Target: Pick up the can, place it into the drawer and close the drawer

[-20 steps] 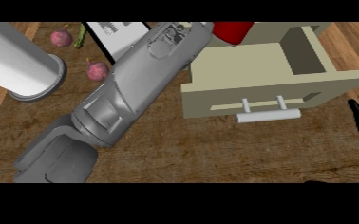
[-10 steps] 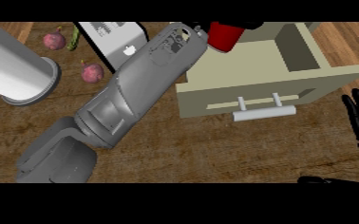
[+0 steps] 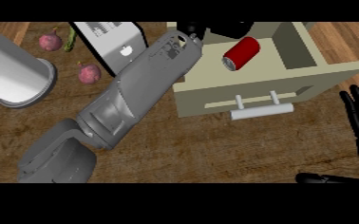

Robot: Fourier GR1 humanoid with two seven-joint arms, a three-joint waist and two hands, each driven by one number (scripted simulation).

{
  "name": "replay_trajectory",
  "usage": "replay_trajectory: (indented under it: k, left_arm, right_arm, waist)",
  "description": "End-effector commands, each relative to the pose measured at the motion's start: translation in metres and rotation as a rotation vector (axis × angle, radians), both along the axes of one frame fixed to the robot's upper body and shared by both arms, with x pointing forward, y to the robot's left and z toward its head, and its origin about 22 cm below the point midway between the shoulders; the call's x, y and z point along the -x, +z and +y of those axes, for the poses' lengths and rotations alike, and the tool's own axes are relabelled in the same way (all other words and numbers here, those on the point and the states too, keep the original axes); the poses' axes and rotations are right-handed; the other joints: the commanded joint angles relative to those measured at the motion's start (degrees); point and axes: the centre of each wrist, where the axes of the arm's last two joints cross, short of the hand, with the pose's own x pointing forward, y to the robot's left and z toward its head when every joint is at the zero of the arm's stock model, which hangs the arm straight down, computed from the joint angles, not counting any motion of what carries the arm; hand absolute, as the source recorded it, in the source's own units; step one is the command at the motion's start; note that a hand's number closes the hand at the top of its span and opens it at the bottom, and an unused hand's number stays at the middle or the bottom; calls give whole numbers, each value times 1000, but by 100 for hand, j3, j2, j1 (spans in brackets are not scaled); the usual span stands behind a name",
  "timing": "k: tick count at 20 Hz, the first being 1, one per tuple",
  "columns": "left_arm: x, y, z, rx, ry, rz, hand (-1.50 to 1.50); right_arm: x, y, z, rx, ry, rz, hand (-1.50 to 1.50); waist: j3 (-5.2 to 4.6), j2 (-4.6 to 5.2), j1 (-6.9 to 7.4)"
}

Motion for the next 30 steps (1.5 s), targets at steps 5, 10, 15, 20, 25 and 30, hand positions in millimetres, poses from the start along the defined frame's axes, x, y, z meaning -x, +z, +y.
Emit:
replay_trajectory:
  k: [5, 10, 15, 20, 25, 30]
  left_arm:
    - [3, -7, -2, 14, 59, -5, -150]
    - [2, -13, 2, 16, 74, -25, -150]
    - [0, 5, -3, 96, 81, 1, -150]
    - [5, -7, -2, 136, 66, 17, -150]
    - [8, 5, -9, 197, 53, -1, -150]
    - [9, 16, -13, 214, 55, -28, -150]
  right_arm:
    - [-3, 13, 5, 4, 6, -18, -150]
    - [-5, 6, 7, 20, -1, -14, -150]
    - [5, 27, 0, 211, -35, -88, -150]
    - [3, 38, 13, 353, -3, -143, -150]
    - [-8, 49, 16, 485, -30, -190, -150]
    - [-14, 39, 12, 692, -43, -183, -150]
  waist:
    - [-4, -16, -16]
    - [-4, 14, 29]
    - [-11, -20, 51]
    - [-12, -29, 138]
    - [-11, -35, 197]
    - [-10, -79, 398]
